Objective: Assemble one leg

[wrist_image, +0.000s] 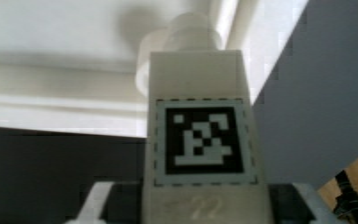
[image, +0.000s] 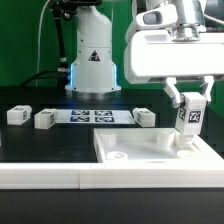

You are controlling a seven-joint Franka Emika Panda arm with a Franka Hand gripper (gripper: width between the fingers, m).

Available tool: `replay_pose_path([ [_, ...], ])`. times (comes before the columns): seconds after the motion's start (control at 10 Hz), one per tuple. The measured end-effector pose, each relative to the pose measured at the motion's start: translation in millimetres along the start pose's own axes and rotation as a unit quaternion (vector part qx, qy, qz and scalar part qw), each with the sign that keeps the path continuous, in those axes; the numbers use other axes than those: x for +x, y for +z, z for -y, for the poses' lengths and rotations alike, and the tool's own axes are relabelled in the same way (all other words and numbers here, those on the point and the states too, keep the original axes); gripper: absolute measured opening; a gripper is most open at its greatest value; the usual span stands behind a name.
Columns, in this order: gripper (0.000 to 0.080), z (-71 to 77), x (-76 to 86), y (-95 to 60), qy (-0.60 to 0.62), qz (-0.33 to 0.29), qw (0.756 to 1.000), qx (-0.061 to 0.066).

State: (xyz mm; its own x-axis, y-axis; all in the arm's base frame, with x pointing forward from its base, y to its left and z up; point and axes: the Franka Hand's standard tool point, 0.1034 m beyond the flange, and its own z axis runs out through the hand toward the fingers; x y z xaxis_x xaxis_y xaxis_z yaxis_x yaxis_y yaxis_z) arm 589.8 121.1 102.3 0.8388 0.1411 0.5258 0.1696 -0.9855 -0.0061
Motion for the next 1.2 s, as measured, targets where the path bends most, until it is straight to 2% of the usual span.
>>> replay_pose_path([
  [0.5,0.0294,0.0,-2.1,1.3,-0.004,0.002,1.0,0.0],
  [0.8,0.0294,-15.6,18.5,11.0,0.001,-0.009,1.0,-0.006],
  [1.0,0.0294,-18.7,19.5,15.7,0.003,-0.018,1.0,-0.01],
  [1.2,0.0294,-14.6,18.2,15.9,0.0,-0.036,0.999,-0.013],
])
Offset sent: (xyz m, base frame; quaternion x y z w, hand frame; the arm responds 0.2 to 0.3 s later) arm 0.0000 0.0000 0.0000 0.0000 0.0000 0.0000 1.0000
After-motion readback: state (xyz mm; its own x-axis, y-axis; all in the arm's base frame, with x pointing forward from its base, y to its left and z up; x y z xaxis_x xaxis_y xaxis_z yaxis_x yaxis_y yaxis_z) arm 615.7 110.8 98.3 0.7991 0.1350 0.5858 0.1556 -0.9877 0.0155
